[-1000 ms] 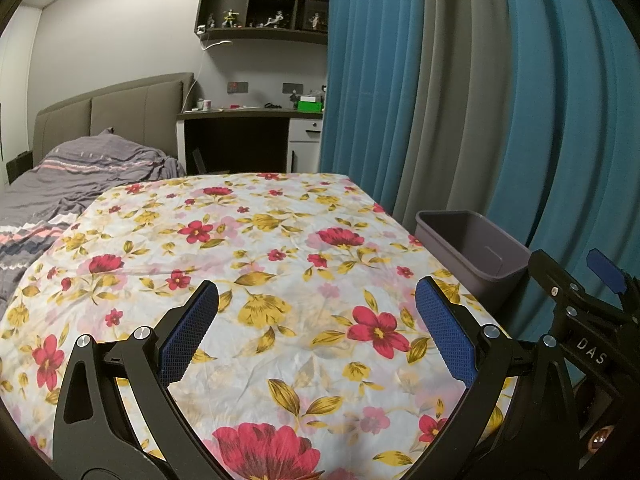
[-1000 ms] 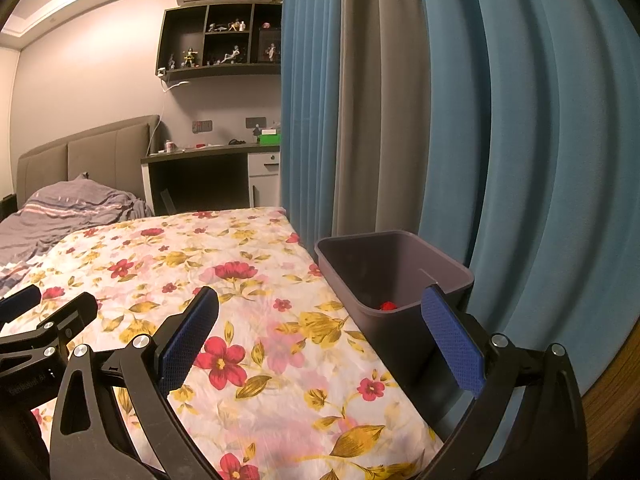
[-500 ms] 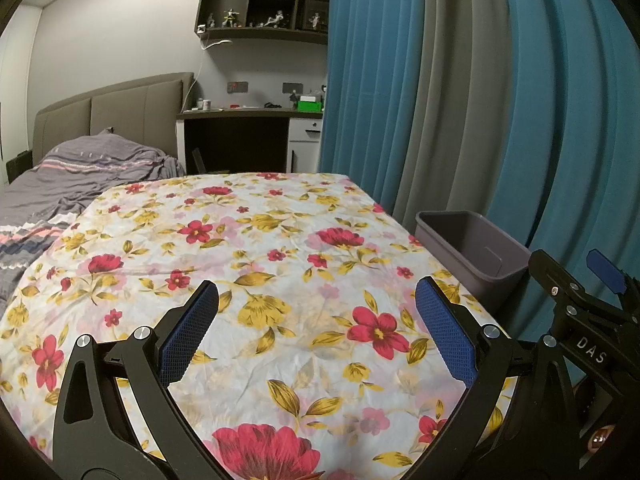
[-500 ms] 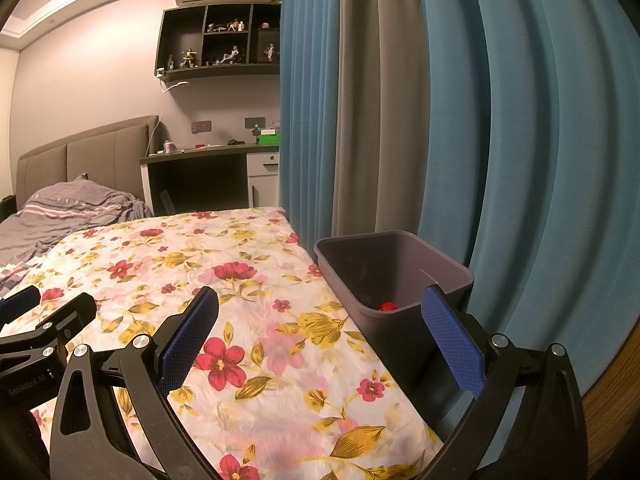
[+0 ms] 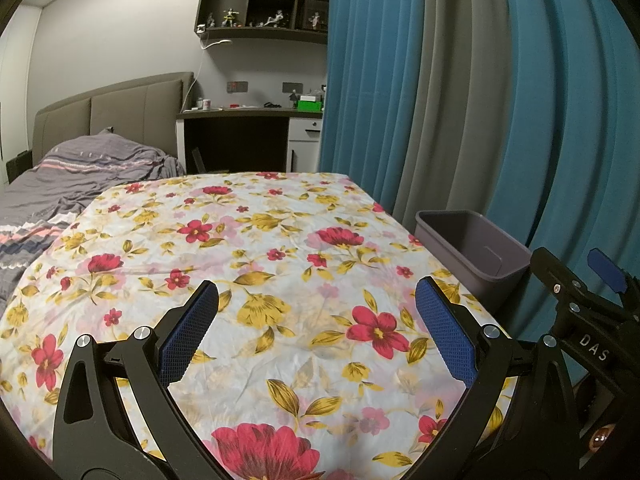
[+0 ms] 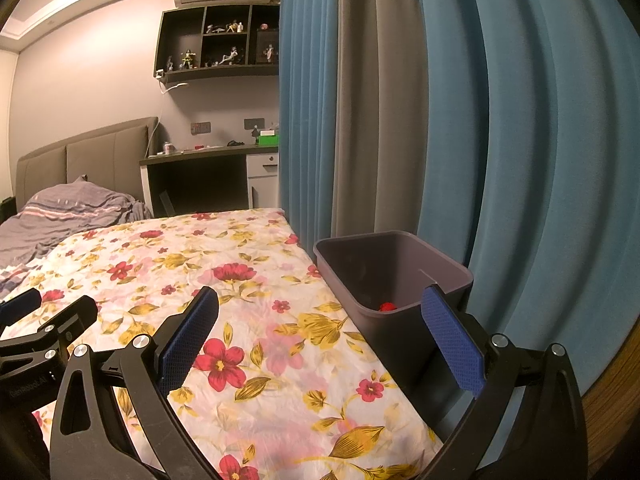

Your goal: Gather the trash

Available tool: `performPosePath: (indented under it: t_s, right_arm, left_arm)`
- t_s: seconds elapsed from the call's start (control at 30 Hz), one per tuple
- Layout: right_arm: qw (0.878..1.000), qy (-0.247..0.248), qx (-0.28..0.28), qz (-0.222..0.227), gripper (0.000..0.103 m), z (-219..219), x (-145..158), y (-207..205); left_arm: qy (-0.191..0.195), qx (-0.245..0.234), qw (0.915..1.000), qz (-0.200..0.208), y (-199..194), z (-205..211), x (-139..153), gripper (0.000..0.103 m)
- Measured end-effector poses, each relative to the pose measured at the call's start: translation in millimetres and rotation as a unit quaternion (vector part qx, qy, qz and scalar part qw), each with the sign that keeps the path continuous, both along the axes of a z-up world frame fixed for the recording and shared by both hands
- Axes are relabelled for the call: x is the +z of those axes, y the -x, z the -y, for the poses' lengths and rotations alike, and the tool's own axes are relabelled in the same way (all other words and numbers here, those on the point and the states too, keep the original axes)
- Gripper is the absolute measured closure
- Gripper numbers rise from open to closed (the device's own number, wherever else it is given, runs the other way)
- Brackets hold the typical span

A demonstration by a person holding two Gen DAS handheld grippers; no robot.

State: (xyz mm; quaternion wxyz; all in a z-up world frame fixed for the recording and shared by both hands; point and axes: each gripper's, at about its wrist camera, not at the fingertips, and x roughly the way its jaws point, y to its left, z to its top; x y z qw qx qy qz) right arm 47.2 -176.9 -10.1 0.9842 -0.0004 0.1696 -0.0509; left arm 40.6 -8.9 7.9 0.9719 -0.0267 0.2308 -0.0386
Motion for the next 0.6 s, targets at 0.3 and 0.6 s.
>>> performPosePath:
  t_s: [0.3, 0.6]
  right_arm:
    - [1.000, 0.000, 0.000, 0.000, 0.005, 0.2, -0.2, 0.1]
    - [1.000, -0.001, 0.000, 0.000, 0.005, -0.1, 0.0, -0.3]
  left_arm:
    - [0.000, 0.000, 1.0000, -0.001, 0.1, 0.6, 0.0, 0.006]
    - [0.001, -0.001, 1.0000, -0.001, 0.2, 1.4, -0.2, 0.006]
